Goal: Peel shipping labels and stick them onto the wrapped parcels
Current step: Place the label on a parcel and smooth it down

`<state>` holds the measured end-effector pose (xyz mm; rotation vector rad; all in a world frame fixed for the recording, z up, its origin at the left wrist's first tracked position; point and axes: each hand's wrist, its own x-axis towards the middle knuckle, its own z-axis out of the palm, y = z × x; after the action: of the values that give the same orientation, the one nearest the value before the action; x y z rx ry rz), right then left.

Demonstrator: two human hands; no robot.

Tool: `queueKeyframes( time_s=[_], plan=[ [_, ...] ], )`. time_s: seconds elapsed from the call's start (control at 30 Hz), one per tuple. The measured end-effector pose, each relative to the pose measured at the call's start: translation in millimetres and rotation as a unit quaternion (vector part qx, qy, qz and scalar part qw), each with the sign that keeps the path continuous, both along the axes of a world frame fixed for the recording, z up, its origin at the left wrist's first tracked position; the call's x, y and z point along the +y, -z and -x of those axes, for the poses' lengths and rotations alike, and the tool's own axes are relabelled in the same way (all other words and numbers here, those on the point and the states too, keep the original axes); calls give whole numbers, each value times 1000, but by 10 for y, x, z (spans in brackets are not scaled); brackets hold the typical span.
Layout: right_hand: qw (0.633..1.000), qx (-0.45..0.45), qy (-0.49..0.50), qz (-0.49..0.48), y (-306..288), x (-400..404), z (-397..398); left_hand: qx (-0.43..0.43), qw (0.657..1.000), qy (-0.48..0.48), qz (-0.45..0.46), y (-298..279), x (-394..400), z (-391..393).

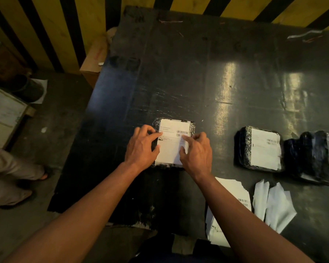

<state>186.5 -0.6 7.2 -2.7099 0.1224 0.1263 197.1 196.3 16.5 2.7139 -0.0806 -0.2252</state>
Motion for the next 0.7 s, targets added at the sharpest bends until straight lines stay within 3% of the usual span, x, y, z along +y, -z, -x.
queueKeyframes(
  time_s=[0.2, 0.33, 0.5, 0.7],
  plan=[
    [974, -61, -206, 76, 103, -105, 152, 24, 994, 104, 4, 42, -27, 200],
    [954, 28, -282, 98, 80, -106, -1, 40, 993, 107, -17, 48, -64, 246],
    [941, 72, -301, 135, 2, 77, -343, 15, 990, 126, -66, 88, -88, 309],
    [954, 89, -241, 152, 68, -153, -290, 48, 993, 107, -21, 166, -103, 365]
  ],
)
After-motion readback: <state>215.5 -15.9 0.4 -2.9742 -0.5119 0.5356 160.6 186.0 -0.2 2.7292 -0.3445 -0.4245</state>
